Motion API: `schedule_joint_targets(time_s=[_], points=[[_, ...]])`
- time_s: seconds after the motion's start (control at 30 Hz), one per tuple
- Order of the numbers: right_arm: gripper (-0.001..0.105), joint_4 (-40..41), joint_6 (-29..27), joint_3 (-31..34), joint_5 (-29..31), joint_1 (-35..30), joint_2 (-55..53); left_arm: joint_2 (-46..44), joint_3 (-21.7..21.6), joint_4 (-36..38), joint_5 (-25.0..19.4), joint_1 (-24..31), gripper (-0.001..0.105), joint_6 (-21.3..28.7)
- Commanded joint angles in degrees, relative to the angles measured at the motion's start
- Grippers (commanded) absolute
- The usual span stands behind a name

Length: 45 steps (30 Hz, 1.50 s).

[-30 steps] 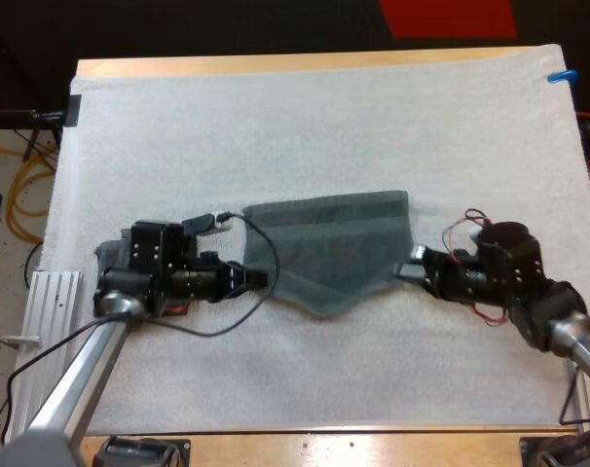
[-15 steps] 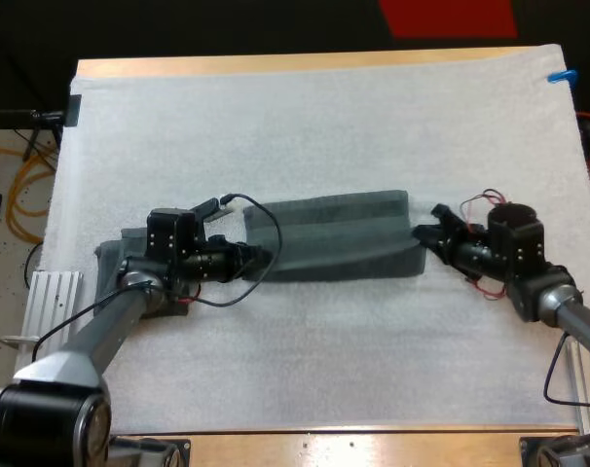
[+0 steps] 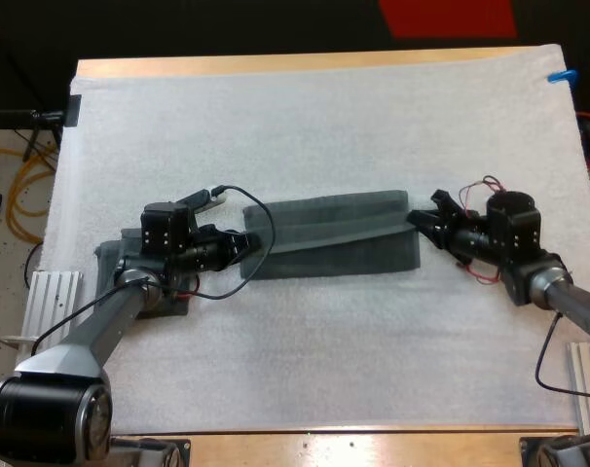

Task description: Pick towel from pile fold and stack

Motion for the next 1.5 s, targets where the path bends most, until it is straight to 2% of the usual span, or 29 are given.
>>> schedule_joint_targets(time_s=[0.0, 0.2, 0.27, 0.3, 0.37, 0.47, 0.57, 0.63, 0.67, 0.73, 0.87, 1.0, 1.07, 1.13, 1.17, 1.2, 1.33, 1.47], points=[[0.000, -0.9, -0.1, -1.1, -0.5, -0.4, 0.3, 0.1, -0.4, -0.7, -1.8, 0.2, 0.000, -0.5], [0.000, -0.9, -0.7, -3.2, -1.9, -0.4, 2.0, 0.1, -0.4, -3.4, -2.8, 0.2, 0.000, -0.5], [0.000, -0.9, -3.2, -3.2, -2.9, -0.4, 2.0, 0.1, -0.4, -4.8, -2.5, 0.2, 0.007, -0.5], [0.003, -1.0, -4.0, -3.2, -4.3, -0.4, 2.0, 0.1, -0.5, -5.7, -1.6, 0.2, 0.013, -0.5], [0.016, -1.6, -6.0, -3.2, -5.7, -0.4, 2.0, 0.1, -0.7, -5.7, -0.8, 0.2, 0.022, -0.7], [0.043, -4.1, -6.8, -3.2, -6.6, -0.4, 2.0, 0.1, -1.2, -5.7, -0.4, 0.2, 0.026, -0.7], [0.064, -9.3, -7.8, -3.2, -6.8, -0.4, 2.0, 0.1, -2.6, -5.8, -0.2, 0.2, 0.032, -0.1], [0.065, -13.7, -8.0, -3.2, -7.0, -0.4, 1.9, 0.0, -4.4, -5.7, 0.3, 0.2, 0.039, 0.4], [0.064, -16.0, -8.1, -3.5, -7.0, -0.4, 1.4, -0.1, -6.2, -5.7, 1.9, 0.2, 0.047, 1.2], [0.064, -16.2, -9.4, -4.4, -7.4, -0.4, 0.4, -0.9, -8.9, -5.4, 4.2, 0.2, 0.054, 1.4], [0.064, -15.3, -11.7, -5.9, -8.4, -0.4, -2.7, -4.6, -12.4, -2.0, 4.7, 0.2, 0.056, 3.4], [0.064, -6.6, -20.2, -8.3, -7.5, -0.4, -8.9, -11.9, -15.2, 7.2, 0.9, 0.2, 0.056, 12.6], [0.064, 4.1, -27.2, -10.4, -5.1, -0.4, -13.9, -18.1, -16.8, 16.3, -3.7, 0.2, 0.056, 19.8], [0.064, 11.3, -32.3, -11.7, -2.7, -0.4, -16.7, -22.1, -17.6, 21.9, -6.9, 0.2, 0.056, 23.4], [0.064, 19.5, -38.8, -13.2, 0.8, -0.4, -20.7, -26.5, -18.4, 26.8, -8.7, 0.2, 0.056, 25.6], [0.064, 25.5, -43.5, -14.3, 3.6, -0.4, -24.1, -30.4, -18.6, 30.0, -8.8, 0.2, 0.059, 25.6], [0.064, 34.9, -48.1, -14.9, 8.5, -0.4, -30.8, -39.0, -18.6, 36.9, -8.8, 0.2, 0.075, 25.5], [0.064, 43.2, -50.8, -14.9, 11.8, -0.4, -36.7, -44.9, -18.6, 44.9, -8.8, 0.2, 0.077, 25.0]])
